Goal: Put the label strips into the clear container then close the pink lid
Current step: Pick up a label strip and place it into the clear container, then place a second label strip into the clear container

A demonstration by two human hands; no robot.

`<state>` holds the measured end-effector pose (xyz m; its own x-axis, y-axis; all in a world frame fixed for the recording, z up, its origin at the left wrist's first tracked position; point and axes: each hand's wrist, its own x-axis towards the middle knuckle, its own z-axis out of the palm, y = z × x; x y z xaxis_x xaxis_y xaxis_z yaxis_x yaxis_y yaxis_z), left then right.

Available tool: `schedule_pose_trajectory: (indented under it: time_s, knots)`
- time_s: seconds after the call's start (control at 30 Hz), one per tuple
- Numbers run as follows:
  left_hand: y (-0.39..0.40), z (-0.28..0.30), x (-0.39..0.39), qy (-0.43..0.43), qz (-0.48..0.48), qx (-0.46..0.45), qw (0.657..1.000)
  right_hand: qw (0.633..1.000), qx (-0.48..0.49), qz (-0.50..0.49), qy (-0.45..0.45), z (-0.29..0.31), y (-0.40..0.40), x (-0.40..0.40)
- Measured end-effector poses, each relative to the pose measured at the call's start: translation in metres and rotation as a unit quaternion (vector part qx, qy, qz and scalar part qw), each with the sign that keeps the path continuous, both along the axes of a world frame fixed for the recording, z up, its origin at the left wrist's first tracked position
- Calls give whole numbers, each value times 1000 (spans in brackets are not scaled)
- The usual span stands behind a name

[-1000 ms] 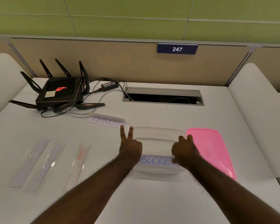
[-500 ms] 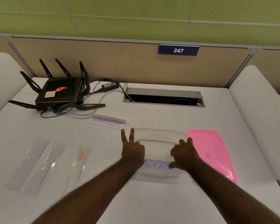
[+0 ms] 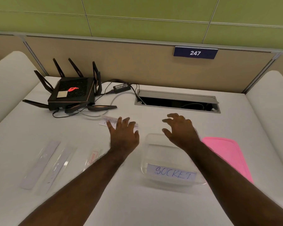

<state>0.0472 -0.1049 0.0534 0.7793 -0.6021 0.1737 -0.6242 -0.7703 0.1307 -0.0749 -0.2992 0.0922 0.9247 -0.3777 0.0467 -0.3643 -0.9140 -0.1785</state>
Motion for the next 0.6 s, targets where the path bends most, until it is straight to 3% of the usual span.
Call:
schedule_pose_trajectory:
  time_s: [0.17, 0.3, 0.6]
  knots:
    - [14, -11, 57, 88, 67, 50, 993, 998, 39, 23, 36, -12, 18, 49]
    - [20, -19, 94, 212, 82, 18, 974, 995, 40, 46, 76, -28, 30, 82]
    - [28, -45, 131, 269, 106, 91, 953, 984, 4, 67, 167, -61, 50, 138]
